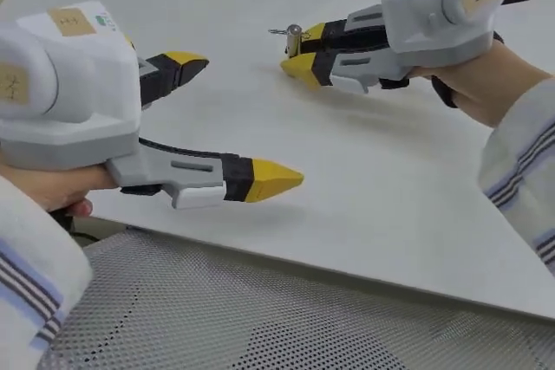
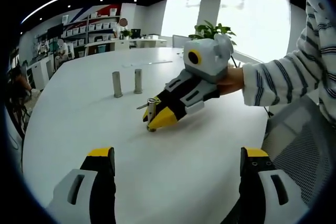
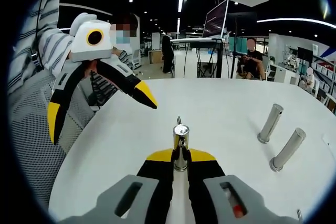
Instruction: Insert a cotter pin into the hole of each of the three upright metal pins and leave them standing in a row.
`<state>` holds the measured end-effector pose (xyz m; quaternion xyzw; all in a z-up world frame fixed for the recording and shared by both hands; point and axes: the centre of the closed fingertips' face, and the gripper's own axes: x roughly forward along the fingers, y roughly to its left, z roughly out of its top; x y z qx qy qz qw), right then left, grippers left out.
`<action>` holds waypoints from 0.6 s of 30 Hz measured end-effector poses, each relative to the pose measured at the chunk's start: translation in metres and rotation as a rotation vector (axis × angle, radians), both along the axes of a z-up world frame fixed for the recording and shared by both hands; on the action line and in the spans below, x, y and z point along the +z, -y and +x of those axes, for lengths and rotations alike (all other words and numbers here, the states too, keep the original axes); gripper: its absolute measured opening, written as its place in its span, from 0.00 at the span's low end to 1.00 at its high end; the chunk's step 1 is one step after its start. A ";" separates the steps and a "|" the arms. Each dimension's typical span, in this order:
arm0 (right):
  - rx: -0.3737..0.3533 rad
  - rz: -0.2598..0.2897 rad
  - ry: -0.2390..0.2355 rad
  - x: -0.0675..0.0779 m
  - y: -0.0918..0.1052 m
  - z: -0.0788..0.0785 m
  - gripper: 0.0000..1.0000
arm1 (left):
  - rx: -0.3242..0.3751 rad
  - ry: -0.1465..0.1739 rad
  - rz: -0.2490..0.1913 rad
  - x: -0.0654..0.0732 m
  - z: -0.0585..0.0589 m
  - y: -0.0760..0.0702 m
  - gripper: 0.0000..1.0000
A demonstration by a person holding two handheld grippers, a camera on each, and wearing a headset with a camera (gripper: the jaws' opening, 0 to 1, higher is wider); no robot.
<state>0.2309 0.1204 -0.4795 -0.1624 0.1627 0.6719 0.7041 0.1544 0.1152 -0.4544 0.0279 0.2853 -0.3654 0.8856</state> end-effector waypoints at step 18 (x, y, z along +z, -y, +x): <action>-0.088 0.009 -0.033 0.015 0.011 -0.006 0.35 | 0.004 0.037 0.016 0.019 0.006 0.001 0.99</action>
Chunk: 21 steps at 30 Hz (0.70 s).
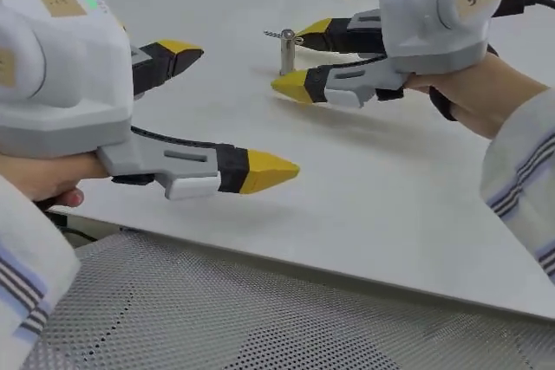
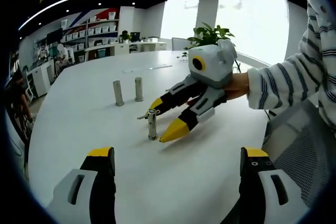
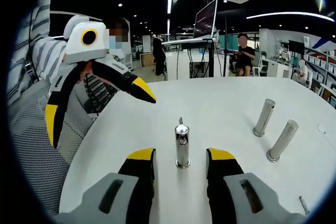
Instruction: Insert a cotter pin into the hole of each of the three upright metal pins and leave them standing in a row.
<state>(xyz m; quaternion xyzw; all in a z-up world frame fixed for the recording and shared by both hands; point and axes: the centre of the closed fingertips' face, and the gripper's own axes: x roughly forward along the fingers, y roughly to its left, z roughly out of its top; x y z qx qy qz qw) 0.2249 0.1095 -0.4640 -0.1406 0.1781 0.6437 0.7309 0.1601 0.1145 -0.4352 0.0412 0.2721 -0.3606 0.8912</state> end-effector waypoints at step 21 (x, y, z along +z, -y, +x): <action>-0.217 0.099 0.008 0.085 0.089 -0.033 0.81 | 0.013 0.077 -0.070 0.038 -0.006 -0.001 0.99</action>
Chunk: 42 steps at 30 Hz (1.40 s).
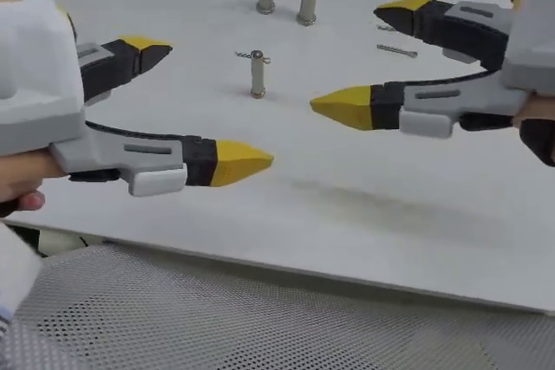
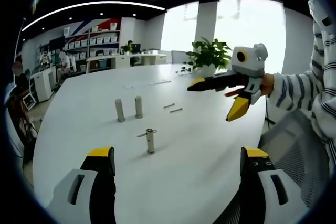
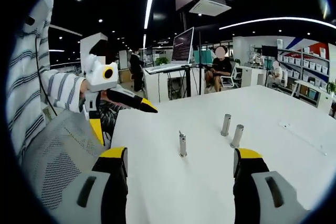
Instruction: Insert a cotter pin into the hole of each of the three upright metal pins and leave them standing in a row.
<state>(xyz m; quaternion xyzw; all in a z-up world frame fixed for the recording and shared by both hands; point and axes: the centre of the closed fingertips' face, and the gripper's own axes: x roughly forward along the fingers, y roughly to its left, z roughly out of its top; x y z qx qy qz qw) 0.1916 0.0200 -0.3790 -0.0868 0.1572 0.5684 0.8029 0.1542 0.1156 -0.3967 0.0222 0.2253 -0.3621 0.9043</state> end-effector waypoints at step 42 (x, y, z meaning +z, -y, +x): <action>-0.482 0.039 -0.244 -0.009 0.099 -0.022 0.96 | 0.071 -0.016 -0.063 0.027 0.093 -0.057 0.92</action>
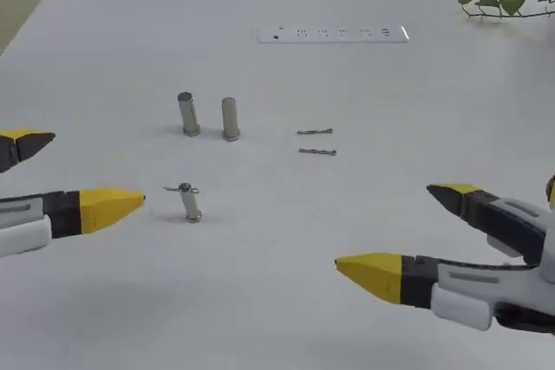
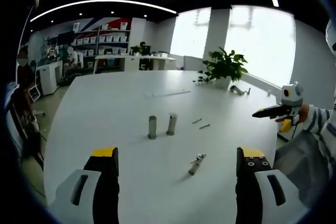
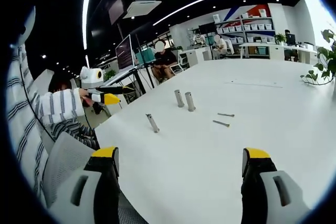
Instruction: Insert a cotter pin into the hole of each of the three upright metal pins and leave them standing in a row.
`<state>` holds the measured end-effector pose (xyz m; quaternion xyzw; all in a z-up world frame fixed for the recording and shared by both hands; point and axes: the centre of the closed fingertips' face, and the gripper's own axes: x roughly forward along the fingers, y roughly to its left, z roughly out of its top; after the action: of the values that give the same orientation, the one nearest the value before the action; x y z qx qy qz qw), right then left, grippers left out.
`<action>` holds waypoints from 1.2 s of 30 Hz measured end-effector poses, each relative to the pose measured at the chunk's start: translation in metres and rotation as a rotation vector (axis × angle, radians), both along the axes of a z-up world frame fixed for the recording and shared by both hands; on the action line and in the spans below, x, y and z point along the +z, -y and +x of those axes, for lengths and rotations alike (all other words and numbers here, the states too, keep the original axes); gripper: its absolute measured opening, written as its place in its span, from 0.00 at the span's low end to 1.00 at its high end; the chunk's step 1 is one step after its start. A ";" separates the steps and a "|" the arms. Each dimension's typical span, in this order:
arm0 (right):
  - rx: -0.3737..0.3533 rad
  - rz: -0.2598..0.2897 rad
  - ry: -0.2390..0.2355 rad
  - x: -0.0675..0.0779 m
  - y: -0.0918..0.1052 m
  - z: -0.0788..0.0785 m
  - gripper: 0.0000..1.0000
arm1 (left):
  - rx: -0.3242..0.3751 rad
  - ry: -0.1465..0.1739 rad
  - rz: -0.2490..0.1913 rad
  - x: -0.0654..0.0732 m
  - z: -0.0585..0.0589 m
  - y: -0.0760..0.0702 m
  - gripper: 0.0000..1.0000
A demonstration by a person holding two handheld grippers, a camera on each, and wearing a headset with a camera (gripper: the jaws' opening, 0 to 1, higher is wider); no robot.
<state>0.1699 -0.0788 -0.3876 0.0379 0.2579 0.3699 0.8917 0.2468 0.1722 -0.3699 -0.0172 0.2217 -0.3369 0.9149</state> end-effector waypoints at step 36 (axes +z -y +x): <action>-0.076 -0.094 0.011 0.007 0.039 0.023 0.96 | -0.024 -0.068 0.162 -0.068 0.135 0.047 0.51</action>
<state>0.1926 -0.1182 -0.3808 0.0037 0.2683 0.3236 0.9074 0.3819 0.1254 -0.4380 0.0481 0.2797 -0.3279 0.9011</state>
